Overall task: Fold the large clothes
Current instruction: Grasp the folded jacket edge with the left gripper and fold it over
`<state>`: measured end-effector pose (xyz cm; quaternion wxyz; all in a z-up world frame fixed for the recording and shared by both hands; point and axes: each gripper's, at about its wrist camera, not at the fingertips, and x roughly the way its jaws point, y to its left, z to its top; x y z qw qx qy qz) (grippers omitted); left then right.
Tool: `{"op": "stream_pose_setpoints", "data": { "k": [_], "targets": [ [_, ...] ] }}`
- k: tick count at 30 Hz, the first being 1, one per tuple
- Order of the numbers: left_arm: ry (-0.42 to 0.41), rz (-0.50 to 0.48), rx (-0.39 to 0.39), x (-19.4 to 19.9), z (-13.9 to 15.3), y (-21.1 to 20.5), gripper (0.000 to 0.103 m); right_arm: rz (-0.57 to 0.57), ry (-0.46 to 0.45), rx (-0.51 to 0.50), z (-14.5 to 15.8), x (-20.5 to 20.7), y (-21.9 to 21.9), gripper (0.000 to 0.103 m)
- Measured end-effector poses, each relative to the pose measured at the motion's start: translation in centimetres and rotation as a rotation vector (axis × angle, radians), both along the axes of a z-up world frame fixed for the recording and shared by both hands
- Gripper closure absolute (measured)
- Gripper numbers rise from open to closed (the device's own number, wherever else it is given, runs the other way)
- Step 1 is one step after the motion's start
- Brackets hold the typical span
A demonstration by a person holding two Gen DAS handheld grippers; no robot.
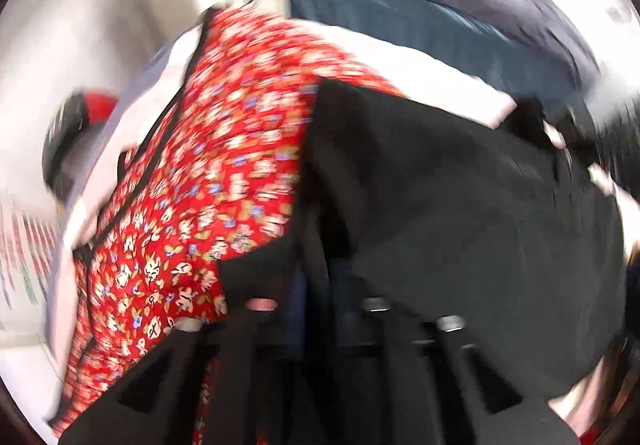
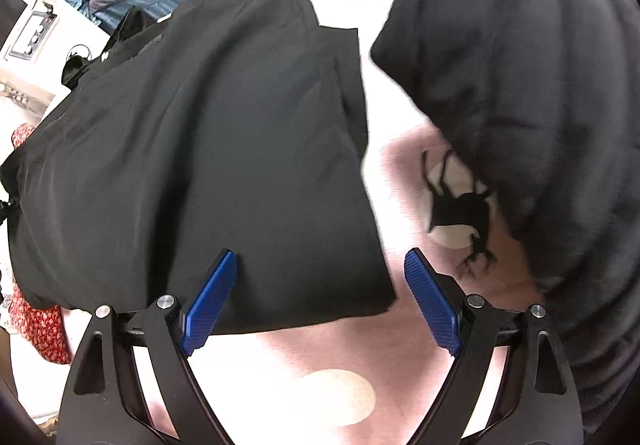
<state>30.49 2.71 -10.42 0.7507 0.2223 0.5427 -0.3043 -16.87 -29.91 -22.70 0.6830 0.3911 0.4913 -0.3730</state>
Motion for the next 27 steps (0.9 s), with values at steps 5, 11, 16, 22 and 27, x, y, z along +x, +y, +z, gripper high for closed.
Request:
{"op": "stream_pose_setpoints", "data": {
  "k": [5, 11, 16, 22, 27],
  "targets": [
    [-0.071, 0.008, -0.171, -3.5, 4.5, 3.0, 0.006, 0.025, 0.018, 0.006, -0.5, 0.8, -0.5, 0.018],
    [0.068, 0.088, -0.235, -5.6, 3.8, 8.8, 0.006, 0.075, 0.019, 0.018, -1.2, 0.7, -1.3, 0.018],
    [0.135, 0.159, -0.199, -6.7, 0.7, 12.2, 0.007, 0.104, 0.01, 0.028, -1.9, 1.1, -1.7, 0.018],
    [0.151, 0.145, -0.288, -4.9, 0.5, 8.5, 0.007, 0.106, -0.01, 0.038, -2.3, 2.3, -3.2, 0.018],
    [0.146, 0.109, -0.103, -2.9, -3.1, 4.0, 0.006, 0.094, -0.002, 0.05, -3.7, 2.9, -4.4, 0.011]
  ]
}}
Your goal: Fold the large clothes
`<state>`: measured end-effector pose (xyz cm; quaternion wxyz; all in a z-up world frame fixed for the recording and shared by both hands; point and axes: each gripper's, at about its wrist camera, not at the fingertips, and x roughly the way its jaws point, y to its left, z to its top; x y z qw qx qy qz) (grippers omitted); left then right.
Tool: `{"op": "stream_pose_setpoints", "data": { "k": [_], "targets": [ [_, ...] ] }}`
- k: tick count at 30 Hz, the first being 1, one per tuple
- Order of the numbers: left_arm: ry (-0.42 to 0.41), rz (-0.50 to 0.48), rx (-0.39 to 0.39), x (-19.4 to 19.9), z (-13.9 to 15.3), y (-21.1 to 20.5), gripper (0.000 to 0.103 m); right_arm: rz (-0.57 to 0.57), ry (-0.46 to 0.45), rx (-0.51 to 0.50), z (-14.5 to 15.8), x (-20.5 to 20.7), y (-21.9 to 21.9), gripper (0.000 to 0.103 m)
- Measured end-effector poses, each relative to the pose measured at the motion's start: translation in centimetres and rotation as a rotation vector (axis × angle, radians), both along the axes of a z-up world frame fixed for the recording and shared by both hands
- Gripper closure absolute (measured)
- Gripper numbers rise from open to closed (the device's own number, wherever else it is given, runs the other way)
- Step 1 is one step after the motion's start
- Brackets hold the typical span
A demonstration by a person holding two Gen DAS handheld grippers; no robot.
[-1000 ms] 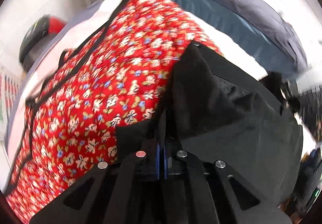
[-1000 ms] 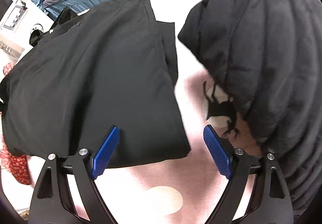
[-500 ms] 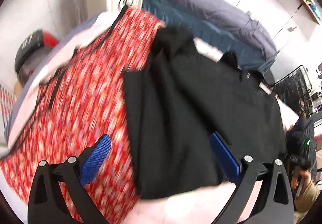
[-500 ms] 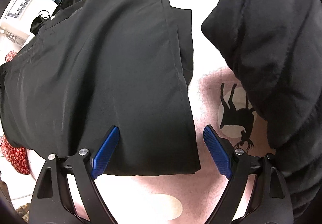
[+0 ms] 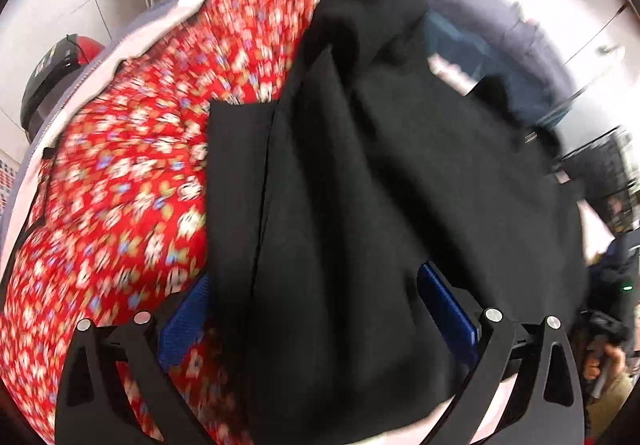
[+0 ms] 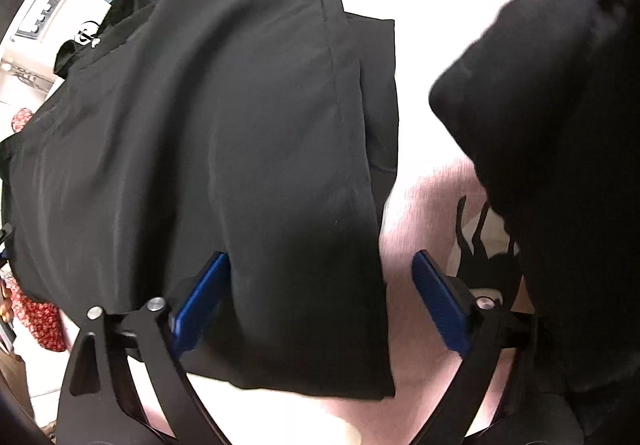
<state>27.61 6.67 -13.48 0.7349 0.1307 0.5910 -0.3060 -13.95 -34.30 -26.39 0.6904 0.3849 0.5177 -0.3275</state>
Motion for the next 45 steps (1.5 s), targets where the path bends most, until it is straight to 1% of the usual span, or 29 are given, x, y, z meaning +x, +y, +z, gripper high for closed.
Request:
{"op": "stream_pose_setpoints", "data": {
  "k": [1, 3, 6, 8, 9, 11, 13, 14, 15, 16, 17, 18, 19, 22, 26, 27, 28, 30, 32, 33, 35, 36, 38, 40, 41, 42, 43, 44, 45],
  "targets": [
    [-0.006, -0.01, 0.018, 0.1, -0.5, -0.5, 0.006, 0.003, 0.001, -0.004, -0.1, 0.2, -0.1, 0.011],
    [-0.029, -0.028, 0.04, 0.1, -1.1, -1.5, 0.006, 0.011, 0.005, -0.01, -0.9, 0.8, -0.4, 0.006],
    [-0.038, -0.04, 0.055, -0.3, -1.6, -2.5, 0.007, -0.003, -0.022, 0.038, -2.7, 0.9, -1.5, 0.005],
    [-0.056, -0.055, 0.083, -0.7, -1.8, -3.2, 0.007, -0.031, -0.018, 0.03, -3.1, 1.2, -1.9, 0.005],
    [-0.06, -0.057, 0.086, -0.8, -1.8, -3.3, 0.009, -0.035, -0.015, 0.018, -3.1, 1.6, -1.9, 0.005],
    [-0.071, -0.04, 0.09, -1.0, -1.4, -3.5, 0.02, -0.029, -0.011, -0.004, -3.1, 2.4, -1.9, 0.007],
    [-0.071, -0.013, 0.083, -1.3, -0.9, -3.6, 0.04, -0.027, -0.026, -0.015, -2.6, 3.0, -1.6, 0.029],
    [-0.076, -0.003, 0.082, -1.6, -0.5, -3.5, 0.044, -0.02, -0.053, -0.01, -2.2, 3.2, -1.2, 0.062],
    [-0.084, -0.001, 0.086, -1.9, -0.2, -3.3, 0.052, -0.009, -0.088, 0.013, -1.7, 3.7, -0.8, 0.08],
    [-0.091, -0.002, 0.094, -2.2, 0.1, -3.3, 0.061, 0.004, -0.096, 0.016, -1.1, 4.3, -0.2, 0.085],
    [-0.064, -0.011, 0.072, -2.5, 0.3, -3.3, 0.077, 0.027, -0.103, 0.011, -0.6, 4.8, 0.3, 0.09],
    [-0.01, -0.003, 0.028, -2.6, 0.6, -3.2, 0.092, 0.05, -0.111, 0.005, 0.0, 5.3, 0.7, 0.091],
    [0.006, 0.009, 0.01, -2.8, 0.9, -3.3, 0.092, 0.069, -0.114, -0.007, 0.6, 5.8, 1.1, 0.092],
    [-0.03, -0.061, 0.001, -4.9, 2.5, -4.8, 0.094, 0.111, -0.116, -0.086, 3.8, 7.2, 2.4, 0.094],
    [-0.061, -0.128, -0.052, -7.2, 5.1, -7.2, 0.096, 0.168, -0.149, -0.22, 10.2, 8.3, 4.5, 0.095],
    [-0.07, -0.138, -0.061, -7.8, 5.7, -7.5, 0.096, 0.176, -0.158, -0.242, 12.0, 7.2, 5.1, 0.095],
    [-0.076, -0.148, -0.076, -8.1, 6.6, -7.8, 0.096, 0.182, -0.171, -0.271, 13.9, 7.2, 5.3, 0.095],
    [-0.077, -0.156, -0.123, -8.8, 8.6, -8.7, 0.097, 0.201, -0.183, -0.327, 16.8, 7.5, 4.3, 0.096],
    [-0.092, -0.177, -0.181, -10.4, 11.1, -9.8, 0.097, 0.22, -0.196, -0.417, 20.3, 6.7, 5.2, 0.096],
    [-0.108, -0.198, -0.201, -10.4, 12.3, -10.9, 0.097, 0.222, -0.209, -0.449, 21.8, 5.7, 5.5, 0.096],
    [-0.16, -0.274, -0.254, -12.4, 15.3, -13.3, 0.097, 0.222, -0.213, -0.532, 25.4, 4.5, 6.2, 0.096],
    [-0.166, -0.301, -0.28, -13.1, 16.5, -14.4, 0.097, 0.22, -0.21, -0.567, 26.8, 4.0, 6.3, 0.097],
    [-0.172, -0.36, -0.345, -15.0, 19.1, -17.1, 0.097, 0.193, -0.223, -0.647, 30.6, 1.7, 6.5, 0.097],
    [-0.191, -0.435, -0.418, -17.8, 22.2, -20.2, 0.097, 0.155, -0.222, -0.717, 34.1, -1.8, 6.6, 0.097],
    [-0.195, -0.482, -0.463, -19.5, 24.2, -22.2, 0.098, 0.114, -0.22, -0.752, 36.4, -4.3, 6.7, 0.097],
    [-0.195, -0.515, -0.495, -20.7, 25.3, -23.6, 0.097, 0.077, -0.222, -0.77, 37.7, -6.5, 6.7, 0.097],
    [-0.197, -0.556, -0.53, -22.5, 26.7, -25.0, 0.097, 0.036, -0.224, -0.784, 39.1, -9.4, 6.8, 0.097],
    [-0.202, -0.594, -0.56, -23.9, 27.9, -26.4, 0.097, -0.035, -0.222, -0.801, 40.8, -13.4, 7.0, 0.097],
    [-0.207, -0.638, -0.589, -25.9, 29.1, -28.1, 0.097, -0.085, -0.222, -0.809, 42.1, -16.0, 7.6, 0.096]
  ]
}}
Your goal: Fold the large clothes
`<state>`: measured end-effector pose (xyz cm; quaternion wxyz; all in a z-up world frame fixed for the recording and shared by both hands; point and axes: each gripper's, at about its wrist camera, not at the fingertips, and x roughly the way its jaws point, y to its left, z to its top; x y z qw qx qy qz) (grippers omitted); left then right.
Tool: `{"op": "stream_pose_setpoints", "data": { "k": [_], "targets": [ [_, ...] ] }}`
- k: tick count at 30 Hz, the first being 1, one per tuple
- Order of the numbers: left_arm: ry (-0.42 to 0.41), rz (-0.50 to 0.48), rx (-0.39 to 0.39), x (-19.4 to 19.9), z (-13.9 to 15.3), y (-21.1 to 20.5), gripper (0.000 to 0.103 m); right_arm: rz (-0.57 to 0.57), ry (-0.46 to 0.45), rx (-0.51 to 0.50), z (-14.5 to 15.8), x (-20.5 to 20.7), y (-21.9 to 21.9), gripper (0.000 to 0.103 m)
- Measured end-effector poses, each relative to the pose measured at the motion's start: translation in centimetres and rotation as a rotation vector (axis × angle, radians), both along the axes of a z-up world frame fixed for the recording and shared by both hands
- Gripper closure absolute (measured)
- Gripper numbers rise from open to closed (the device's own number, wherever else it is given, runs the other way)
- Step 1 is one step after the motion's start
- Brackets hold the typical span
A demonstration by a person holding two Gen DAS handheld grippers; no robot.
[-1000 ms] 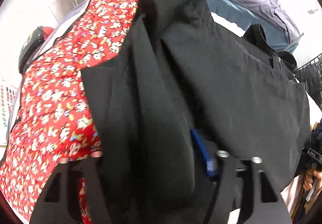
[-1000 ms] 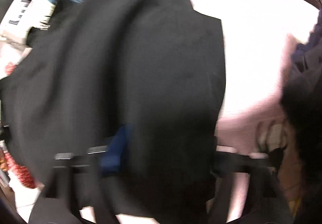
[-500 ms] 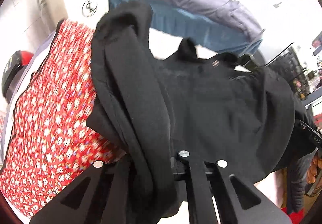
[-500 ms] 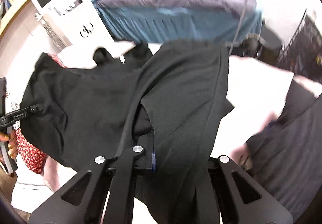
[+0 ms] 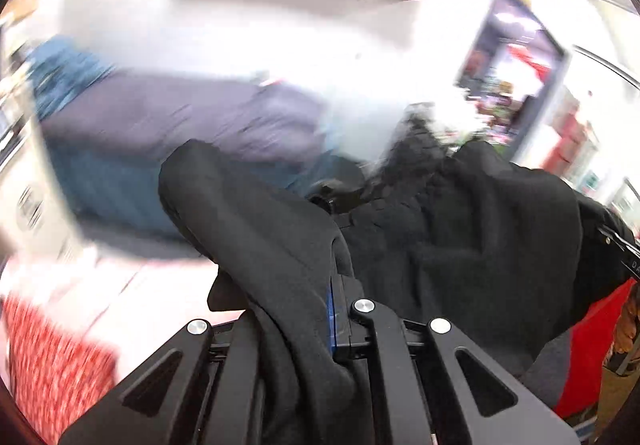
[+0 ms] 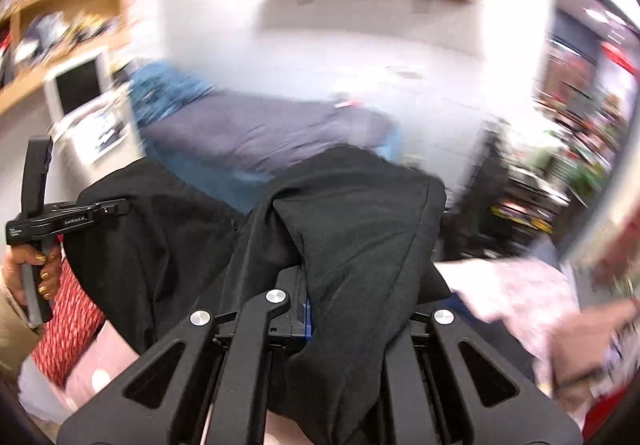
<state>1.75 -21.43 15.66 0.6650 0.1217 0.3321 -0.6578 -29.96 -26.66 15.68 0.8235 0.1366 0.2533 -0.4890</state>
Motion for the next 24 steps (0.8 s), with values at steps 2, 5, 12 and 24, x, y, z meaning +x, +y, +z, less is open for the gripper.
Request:
{"op": "stream_pose_setpoints", "data": {
  "k": [2, 5, 12, 24],
  "targets": [
    [-0.014, -0.088, -0.034, -3.9, 1.5, -3.4, 0.097, -0.128, -0.033, -0.018, 1.6, -7.0, 1.1, 0.096],
    [-0.028, -0.187, -0.019, -8.9, 1.0, -8.0, 0.097, -0.349, -0.057, -0.02, 1.6, -16.4, 4.1, 0.096],
    [-0.181, -0.261, 0.318, -20.9, -9.8, -21.2, 0.042, -0.803, -0.287, 0.447, -11.5, -34.3, 7.4, 0.074],
    [-0.274, -0.147, 0.223, -20.0, -9.3, -18.8, 0.006, -1.043, -0.48, 0.579, -22.2, -42.4, 8.2, 0.018]
  ]
}}
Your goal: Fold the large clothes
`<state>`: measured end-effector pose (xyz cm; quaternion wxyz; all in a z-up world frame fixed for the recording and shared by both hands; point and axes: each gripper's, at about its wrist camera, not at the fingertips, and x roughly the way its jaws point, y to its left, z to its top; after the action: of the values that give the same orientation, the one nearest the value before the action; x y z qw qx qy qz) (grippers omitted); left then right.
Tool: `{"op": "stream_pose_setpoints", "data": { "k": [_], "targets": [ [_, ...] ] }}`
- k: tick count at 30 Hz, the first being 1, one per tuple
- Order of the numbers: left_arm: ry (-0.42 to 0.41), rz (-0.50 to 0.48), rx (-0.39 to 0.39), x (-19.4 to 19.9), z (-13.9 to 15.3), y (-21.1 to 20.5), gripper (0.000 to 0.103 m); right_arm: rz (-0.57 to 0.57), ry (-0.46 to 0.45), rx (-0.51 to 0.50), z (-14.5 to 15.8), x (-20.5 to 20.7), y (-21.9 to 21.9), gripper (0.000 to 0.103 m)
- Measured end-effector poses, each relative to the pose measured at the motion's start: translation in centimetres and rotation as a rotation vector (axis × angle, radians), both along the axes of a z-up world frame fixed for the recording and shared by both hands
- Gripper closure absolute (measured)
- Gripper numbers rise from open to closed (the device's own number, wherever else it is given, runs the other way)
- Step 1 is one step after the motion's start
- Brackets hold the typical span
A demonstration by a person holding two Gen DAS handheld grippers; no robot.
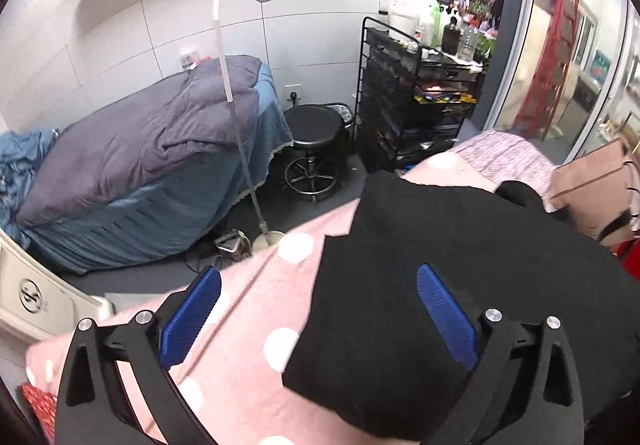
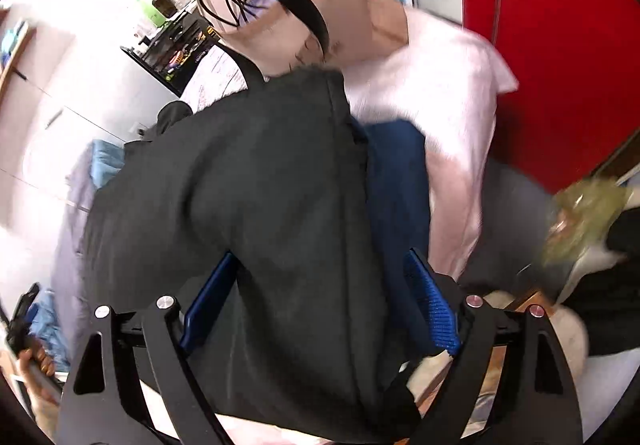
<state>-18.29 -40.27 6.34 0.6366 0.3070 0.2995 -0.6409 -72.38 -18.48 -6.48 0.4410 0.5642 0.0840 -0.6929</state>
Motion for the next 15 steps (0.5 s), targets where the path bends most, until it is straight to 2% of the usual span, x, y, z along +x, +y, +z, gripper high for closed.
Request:
{"op": "stream_pose_setpoints", "data": {
  "k": [4, 6, 8, 12, 15],
  "targets": [
    [0.009, 0.002, 0.014, -1.0, -0.5, 4.4, 0.006, -0.105, -0.002, 0.024, 2.4, -0.3, 0.3, 0.018],
    [0.028, 0.003, 0.033, -2.0, -1.4, 6.3, 0.006, -0.163, 0.092, 0.02, 4.0, -0.4, 0.9, 0.017],
    [0.051, -0.006, 0.057, -3.6, -2.2, 8.1, 0.006, -0.129, 0.157, 0.007, 5.5, 0.9, 0.4, 0.013],
    [0.045, -0.055, 0.109, -6.9, -3.2, 10.3, 0.006, 0.025, 0.176, 0.015, 6.4, 4.8, -1.3, 0.012],
    [0.03, -0.109, 0.117, -9.2, -3.2, 11.5, 0.006, 0.128, 0.22, 0.027, 6.5, 8.6, -2.4, 0.012]
  ]
}}
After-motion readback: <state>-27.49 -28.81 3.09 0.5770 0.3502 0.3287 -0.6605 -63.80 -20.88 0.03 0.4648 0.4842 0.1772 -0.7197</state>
